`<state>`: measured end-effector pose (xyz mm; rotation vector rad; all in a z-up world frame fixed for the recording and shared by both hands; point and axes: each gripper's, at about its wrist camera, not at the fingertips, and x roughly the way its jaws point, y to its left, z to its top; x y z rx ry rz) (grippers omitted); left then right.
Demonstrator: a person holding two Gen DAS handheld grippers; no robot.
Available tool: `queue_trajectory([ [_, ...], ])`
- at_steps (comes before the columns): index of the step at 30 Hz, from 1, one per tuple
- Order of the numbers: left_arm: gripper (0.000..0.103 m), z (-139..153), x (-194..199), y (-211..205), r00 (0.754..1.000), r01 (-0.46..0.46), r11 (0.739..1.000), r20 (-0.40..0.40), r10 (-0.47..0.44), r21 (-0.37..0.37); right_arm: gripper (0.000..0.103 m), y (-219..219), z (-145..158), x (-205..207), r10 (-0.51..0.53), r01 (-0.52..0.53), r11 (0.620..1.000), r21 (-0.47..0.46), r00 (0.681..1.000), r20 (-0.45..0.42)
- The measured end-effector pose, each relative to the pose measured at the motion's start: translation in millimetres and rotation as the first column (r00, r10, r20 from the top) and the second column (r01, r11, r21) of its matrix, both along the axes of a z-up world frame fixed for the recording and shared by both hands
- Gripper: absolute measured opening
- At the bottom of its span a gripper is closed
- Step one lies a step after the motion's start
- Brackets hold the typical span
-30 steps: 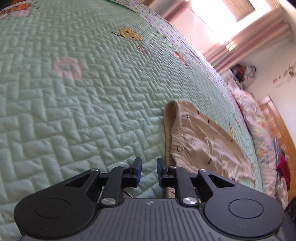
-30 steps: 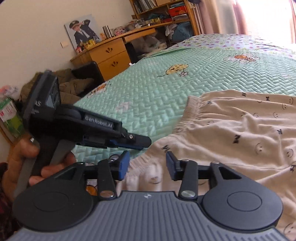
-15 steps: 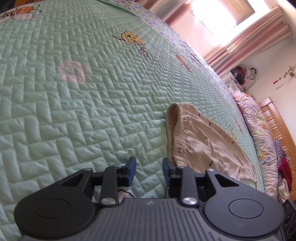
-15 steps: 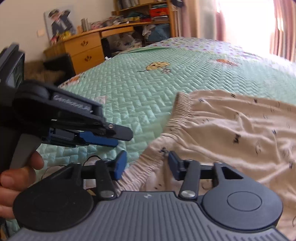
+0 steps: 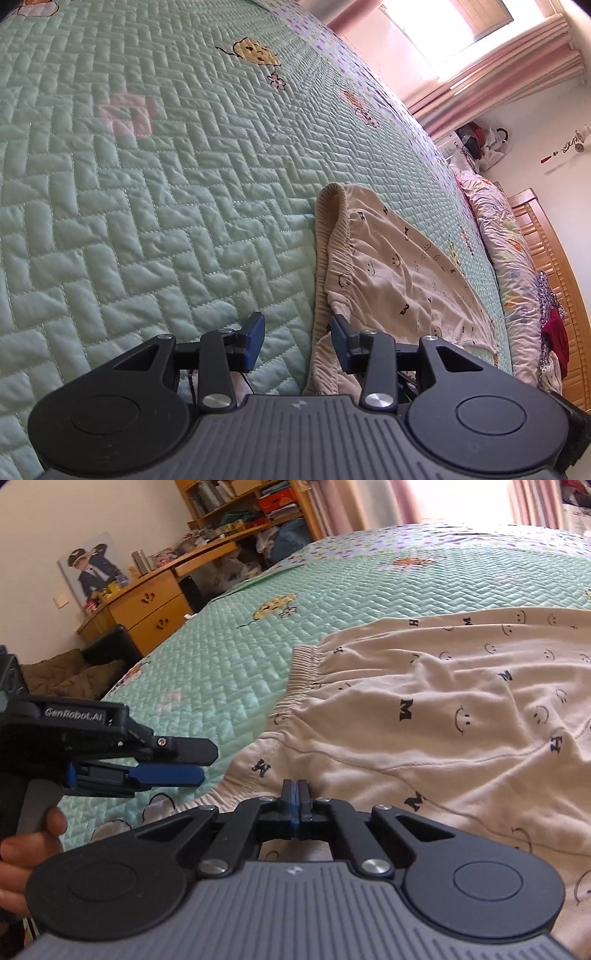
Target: Fold clothes
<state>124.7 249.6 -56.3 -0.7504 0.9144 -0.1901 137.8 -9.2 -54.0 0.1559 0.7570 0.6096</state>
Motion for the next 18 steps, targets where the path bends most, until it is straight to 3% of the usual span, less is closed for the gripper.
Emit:
queue_trajectory([
  [3, 0.042, -4, -4, 0, 1.0, 0.015, 0.996, -0.008, -0.016, -0.088, 0.018, 13, 12, -12, 0.062, -0.055, 0.996, -0.065, 0.991, 0.118],
  [5, 0.042, -4, -5, -2, 1.0, 0.024, 0.992, -0.002, -0.024, -0.128, 0.021, 20, 17, -16, 0.091, -0.078, 0.993, -0.09, 0.985, 0.145],
  [9, 0.042, 0, -8, -6, 0.999, 0.033, 0.988, 0.021, -0.03, -0.15, 0.024, 16, 14, -14, 0.068, -0.062, 0.995, -0.073, 0.993, 0.092],
  [14, 0.051, 2, -6, -14, 0.998, 0.06, 0.982, 0.036, -0.054, -0.18, 0.033, 8, 14, -20, 0.061, -0.057, 0.997, -0.042, 0.994, 0.091],
  [16, 0.051, 1, -3, -20, 0.997, 0.074, 0.98, 0.033, -0.069, -0.186, 0.041, 6, 17, -22, 0.072, -0.071, 0.997, -0.016, 0.992, 0.099],
  [18, 0.051, 0, 2, -26, 0.996, 0.093, 0.978, 0.03, -0.089, -0.187, 0.055, 7, 20, -25, 0.073, -0.074, 0.997, -0.002, 0.991, 0.11],
])
